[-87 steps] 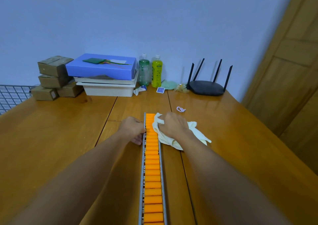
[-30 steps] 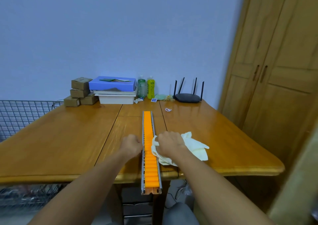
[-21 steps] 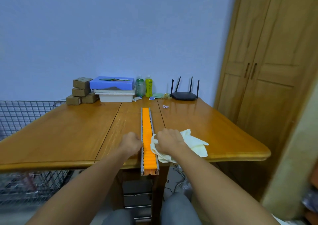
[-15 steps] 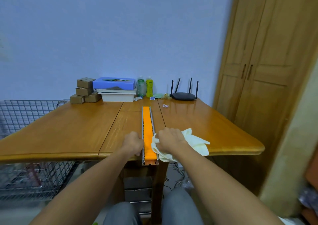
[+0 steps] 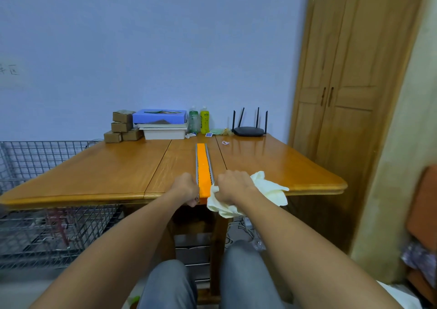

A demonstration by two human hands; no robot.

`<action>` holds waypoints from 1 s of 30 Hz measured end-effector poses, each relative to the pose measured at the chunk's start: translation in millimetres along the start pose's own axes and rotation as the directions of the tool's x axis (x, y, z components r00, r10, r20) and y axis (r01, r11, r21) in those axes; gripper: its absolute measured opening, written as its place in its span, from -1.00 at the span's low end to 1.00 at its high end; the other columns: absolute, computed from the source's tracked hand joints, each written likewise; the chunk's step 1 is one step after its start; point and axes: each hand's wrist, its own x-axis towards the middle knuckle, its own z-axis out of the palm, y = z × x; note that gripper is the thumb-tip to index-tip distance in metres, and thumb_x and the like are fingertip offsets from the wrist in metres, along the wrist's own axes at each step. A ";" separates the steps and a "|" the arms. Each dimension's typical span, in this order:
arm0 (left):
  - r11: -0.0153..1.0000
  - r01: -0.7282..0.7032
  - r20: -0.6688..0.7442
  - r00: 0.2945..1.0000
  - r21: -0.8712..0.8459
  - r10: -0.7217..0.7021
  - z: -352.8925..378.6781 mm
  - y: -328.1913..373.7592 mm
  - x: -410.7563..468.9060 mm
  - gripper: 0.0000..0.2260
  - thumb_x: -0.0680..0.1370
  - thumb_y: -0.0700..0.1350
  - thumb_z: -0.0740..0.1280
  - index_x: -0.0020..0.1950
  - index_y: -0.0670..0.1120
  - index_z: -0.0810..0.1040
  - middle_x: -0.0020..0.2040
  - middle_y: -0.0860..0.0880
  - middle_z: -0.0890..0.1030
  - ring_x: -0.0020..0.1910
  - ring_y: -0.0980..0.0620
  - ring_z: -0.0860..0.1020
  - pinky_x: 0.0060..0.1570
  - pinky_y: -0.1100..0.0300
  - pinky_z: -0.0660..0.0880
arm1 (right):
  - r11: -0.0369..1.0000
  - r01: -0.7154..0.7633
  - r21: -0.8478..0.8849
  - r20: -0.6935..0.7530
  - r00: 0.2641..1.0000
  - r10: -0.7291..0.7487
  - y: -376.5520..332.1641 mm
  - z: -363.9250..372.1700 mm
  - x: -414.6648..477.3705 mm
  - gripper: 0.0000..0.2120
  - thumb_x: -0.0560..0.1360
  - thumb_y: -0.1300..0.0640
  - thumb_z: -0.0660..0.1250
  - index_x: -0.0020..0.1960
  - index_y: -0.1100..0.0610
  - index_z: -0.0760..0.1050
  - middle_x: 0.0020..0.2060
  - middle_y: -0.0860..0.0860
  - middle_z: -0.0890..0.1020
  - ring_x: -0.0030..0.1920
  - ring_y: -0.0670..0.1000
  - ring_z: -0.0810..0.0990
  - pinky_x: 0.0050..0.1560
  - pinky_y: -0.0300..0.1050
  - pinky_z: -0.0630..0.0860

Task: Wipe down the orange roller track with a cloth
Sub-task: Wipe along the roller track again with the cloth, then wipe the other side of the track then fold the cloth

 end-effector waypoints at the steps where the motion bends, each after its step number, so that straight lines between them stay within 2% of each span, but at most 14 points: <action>1: 1.000 -0.006 -0.003 1.000 0.017 0.006 -0.6 0.2 -2.4 -0.95 0.64 -0.24 0.31 0.04 -0.19 0.57 -0.25 -0.14 0.69 -0.34 0.01 0.69 -0.10 0.08 0.70 | 1.000 0.001 0.000 0.003 1.000 -0.001 -0.6 -1.0 -3.1 -0.77 0.53 0.02 0.28 0.12 0.06 0.59 -0.02 0.06 0.65 -0.14 0.13 0.53 -0.17 -0.03 0.42; 4: 0.999 -0.021 -0.011 1.000 0.048 0.022 -3.6 2.0 -8.9 -0.96 0.63 -0.23 0.33 0.05 -0.17 0.57 -0.22 -0.13 0.70 -0.32 0.03 0.68 -0.02 0.04 0.70 | 1.000 -0.005 0.001 0.015 1.000 0.005 -0.3 -6.1 -11.3 -0.81 0.52 0.03 0.28 0.06 0.07 0.59 -0.07 0.05 0.63 -0.17 0.12 0.52 -0.18 -0.03 0.42; 8: 0.997 -0.045 -0.023 0.999 0.058 0.047 -9.3 4.8 -13.2 -0.93 0.64 -0.23 0.32 0.05 -0.19 0.59 -0.21 -0.14 0.70 -0.38 0.03 0.64 -0.17 0.13 0.67 | 1.000 -0.014 0.008 0.024 1.000 0.013 5.3 -15.3 -16.2 -0.86 0.52 0.02 0.28 -0.07 0.08 0.53 -0.23 0.02 0.52 -0.19 0.12 0.52 -0.18 -0.04 0.43; 10: 0.998 -0.054 -0.018 0.998 0.044 0.055 -11.6 6.4 -13.0 -0.90 0.63 -0.22 0.33 0.03 -0.22 0.62 -0.19 -0.18 0.71 -0.40 0.00 0.63 -0.22 0.10 0.67 | 0.999 -0.036 0.031 0.003 0.999 0.036 9.1 -21.0 -15.8 -0.89 0.50 0.02 0.27 -0.12 0.06 0.49 -0.30 0.00 0.46 -0.20 0.14 0.51 -0.20 -0.04 0.40; 13: 0.997 -0.072 -0.025 0.997 -0.026 0.072 -15.3 8.6 -7.3 -0.82 0.61 -0.17 0.34 -0.04 -0.26 0.67 -0.17 -0.24 0.73 -0.40 -0.06 0.61 -0.13 0.00 0.69 | 0.992 -0.096 0.085 -0.055 0.993 0.100 15.6 -30.2 -11.2 -0.87 0.50 0.01 0.26 -0.12 0.07 0.47 -0.24 0.02 0.49 -0.20 0.14 0.50 -0.19 -0.05 0.38; 16: 0.977 -0.071 -0.044 0.997 -0.199 0.064 -20.3 18.4 -2.1 -0.74 0.64 -0.06 0.32 -0.02 -0.25 0.66 -0.12 -0.19 0.72 -0.34 -0.05 0.61 -0.24 0.09 0.66 | 0.960 -0.170 0.221 -0.133 0.970 0.202 20.8 -41.5 -1.8 -0.87 0.53 0.01 0.25 -0.11 0.06 0.48 -0.16 0.06 0.55 -0.15 0.16 0.52 -0.19 -0.06 0.37; 17: 0.961 -0.072 -0.051 0.997 -0.265 0.060 -21.3 22.7 0.0 -0.71 0.65 -0.03 0.31 -0.02 -0.24 0.66 -0.12 -0.16 0.71 -0.31 -0.05 0.61 -0.22 0.08 0.67 | 0.937 -0.193 0.291 -0.156 0.957 0.246 21.5 -43.6 2.9 -0.86 0.53 -0.01 0.25 -0.12 0.03 0.51 -0.19 0.03 0.55 -0.16 0.16 0.53 -0.21 -0.07 0.36; 20: 0.858 -0.063 -0.004 0.997 -0.509 0.071 -25.4 37.0 5.2 -0.71 0.65 -0.02 0.27 -0.06 -0.19 0.67 -0.11 -0.17 0.69 -0.22 -0.06 0.60 0.03 -0.05 0.66 | 0.805 -0.252 0.537 -0.154 0.909 0.387 15.7 -46.1 25.6 -0.74 0.46 -0.09 0.21 -0.25 0.03 0.55 -0.37 -0.06 0.51 -0.25 0.12 0.55 -0.32 -0.08 0.38; 23: 0.684 -0.084 0.036 0.986 -0.724 0.160 -31.8 52.2 9.9 -0.68 0.64 0.07 0.27 0.11 -0.12 0.68 0.05 -0.17 0.73 -0.05 -0.08 0.67 0.01 -0.04 0.66 | 0.684 -0.247 0.687 -0.151 0.871 0.467 9.1 -53.1 44.7 -0.67 0.40 -0.14 0.13 -0.34 0.02 0.53 -0.41 -0.07 0.57 -0.34 0.04 0.56 -0.41 -0.13 0.32; 25: 0.596 -0.094 0.041 0.977 -0.797 0.208 -37.6 61.5 17.5 -0.58 0.60 0.24 0.28 0.24 -0.03 0.67 0.11 -0.07 0.74 0.08 -0.07 0.68 0.05 -0.02 0.62 | 0.600 -0.198 0.775 -0.164 0.854 0.494 7.4 -66.0 55.2 -0.66 0.44 -0.19 0.13 -0.31 -0.02 0.53 -0.33 -0.07 0.61 -0.28 0.03 0.58 -0.33 -0.13 0.39; 28: 0.494 -0.063 0.081 0.961 -0.867 0.263 -47.8 74.3 31.8 -0.29 0.36 0.49 0.37 0.35 0.08 0.60 0.20 -0.04 0.71 0.20 -0.10 0.66 0.18 -0.12 0.59 | 0.502 -0.137 0.854 -0.177 0.831 0.527 7.7 -72.5 77.4 -0.70 0.49 -0.20 0.16 -0.25 -0.05 0.51 -0.26 -0.07 0.62 -0.20 0.07 0.61 -0.15 -0.05 0.56; 29: 0.471 -0.051 0.091 0.957 -0.881 0.274 -50.4 78.0 37.5 -0.21 0.28 0.52 0.41 0.37 0.09 0.58 0.22 -0.06 0.70 0.22 -0.12 0.66 0.21 -0.15 0.58 | 0.453 -0.112 0.885 -0.180 0.813 0.554 7.3 -74.1 84.6 -0.71 0.49 -0.21 0.17 -0.21 -0.05 0.52 -0.25 -0.07 0.63 -0.19 0.07 0.62 -0.11 -0.02 0.59; 30: 0.447 -0.038 0.102 0.953 -0.893 0.284 -53.2 81.8 41.7 -0.17 0.24 0.51 0.45 0.39 0.08 0.57 0.23 -0.10 0.70 0.22 -0.14 0.66 0.23 -0.16 0.57 | 0.367 -0.088 0.926 -0.133 0.833 0.536 10.7 -72.0 93.4 -0.69 0.49 -0.23 0.16 -0.18 -0.06 0.54 -0.24 -0.07 0.64 -0.18 0.05 0.63 -0.08 -0.01 0.59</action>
